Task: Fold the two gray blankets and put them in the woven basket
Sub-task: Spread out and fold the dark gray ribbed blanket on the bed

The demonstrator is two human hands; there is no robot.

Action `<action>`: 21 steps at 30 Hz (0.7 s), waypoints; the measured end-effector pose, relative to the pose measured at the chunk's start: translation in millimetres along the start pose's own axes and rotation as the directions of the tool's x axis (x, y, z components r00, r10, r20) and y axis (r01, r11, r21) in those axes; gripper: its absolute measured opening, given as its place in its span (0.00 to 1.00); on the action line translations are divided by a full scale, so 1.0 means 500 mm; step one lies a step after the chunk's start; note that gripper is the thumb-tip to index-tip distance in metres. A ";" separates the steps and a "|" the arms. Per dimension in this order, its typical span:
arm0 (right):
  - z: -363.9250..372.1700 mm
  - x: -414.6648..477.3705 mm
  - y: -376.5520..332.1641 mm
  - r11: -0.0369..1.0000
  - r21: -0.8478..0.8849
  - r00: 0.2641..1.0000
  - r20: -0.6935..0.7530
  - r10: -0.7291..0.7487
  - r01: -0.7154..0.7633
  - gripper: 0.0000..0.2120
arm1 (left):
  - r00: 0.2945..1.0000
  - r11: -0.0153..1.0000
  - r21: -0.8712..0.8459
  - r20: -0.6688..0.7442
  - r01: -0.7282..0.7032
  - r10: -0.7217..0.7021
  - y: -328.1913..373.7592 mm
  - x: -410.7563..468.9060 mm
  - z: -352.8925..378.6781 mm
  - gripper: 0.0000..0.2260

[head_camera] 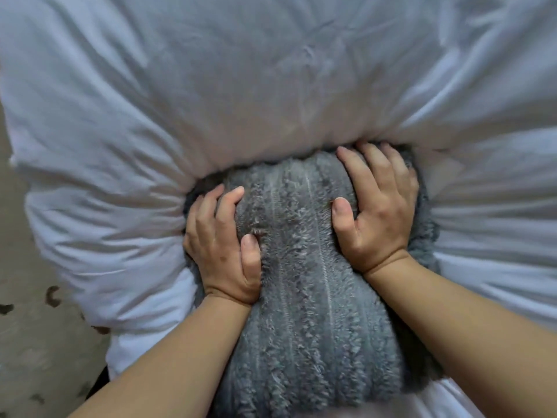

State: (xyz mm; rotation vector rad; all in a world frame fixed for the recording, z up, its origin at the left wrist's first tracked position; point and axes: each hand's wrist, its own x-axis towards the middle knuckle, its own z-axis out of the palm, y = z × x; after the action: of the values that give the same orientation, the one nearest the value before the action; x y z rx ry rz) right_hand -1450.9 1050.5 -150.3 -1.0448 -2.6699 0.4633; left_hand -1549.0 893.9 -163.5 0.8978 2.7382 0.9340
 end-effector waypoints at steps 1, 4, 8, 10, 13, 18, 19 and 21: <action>-0.004 0.001 -0.002 1.000 0.004 1.000 0.004 -0.002 0.002 0.29 | 1.000 1.000 -0.007 -0.006 0.005 -0.005 0.002 0.000 -0.002 0.23; -0.017 0.003 -0.010 1.000 0.019 1.000 0.017 0.010 -0.011 0.29 | 1.000 1.000 -0.021 -0.022 0.005 -0.005 0.008 0.002 -0.009 0.23; -0.008 0.003 -0.005 1.000 0.014 1.000 0.000 0.007 -0.007 0.29 | 1.000 1.000 -0.014 -0.029 -0.013 0.012 -0.004 -0.001 -0.005 0.23; 0.007 0.002 0.006 1.000 0.025 1.000 0.003 -0.001 0.001 0.29 | 0.999 1.000 -0.010 -0.032 -0.022 0.022 -0.010 -0.003 0.009 0.23; 0.023 0.015 0.011 1.000 0.019 0.998 0.051 -0.021 0.020 0.31 | 0.999 0.999 0.019 -0.035 -0.040 0.040 -0.017 0.005 0.021 0.24; 0.007 0.009 0.003 0.999 0.029 1.000 0.022 -0.020 0.020 0.31 | 1.000 1.000 0.006 -0.027 -0.006 0.006 -0.003 -0.002 0.001 0.24; 0.008 0.008 0.002 0.999 0.028 1.000 0.017 -0.020 0.020 0.32 | 1.000 1.000 0.002 -0.025 -0.008 0.008 -0.004 -0.001 0.001 0.24; 0.015 0.013 0.007 1.000 0.025 1.000 0.022 -0.016 0.015 0.34 | 1.000 1.000 0.006 -0.026 -0.018 0.018 -0.010 0.004 0.009 0.24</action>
State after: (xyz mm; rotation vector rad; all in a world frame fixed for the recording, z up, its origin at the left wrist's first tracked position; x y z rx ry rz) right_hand -1455.8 1055.8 -157.7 -1.0170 -2.6825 0.5065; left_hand -1552.0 894.2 -169.7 0.9188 2.7606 0.9474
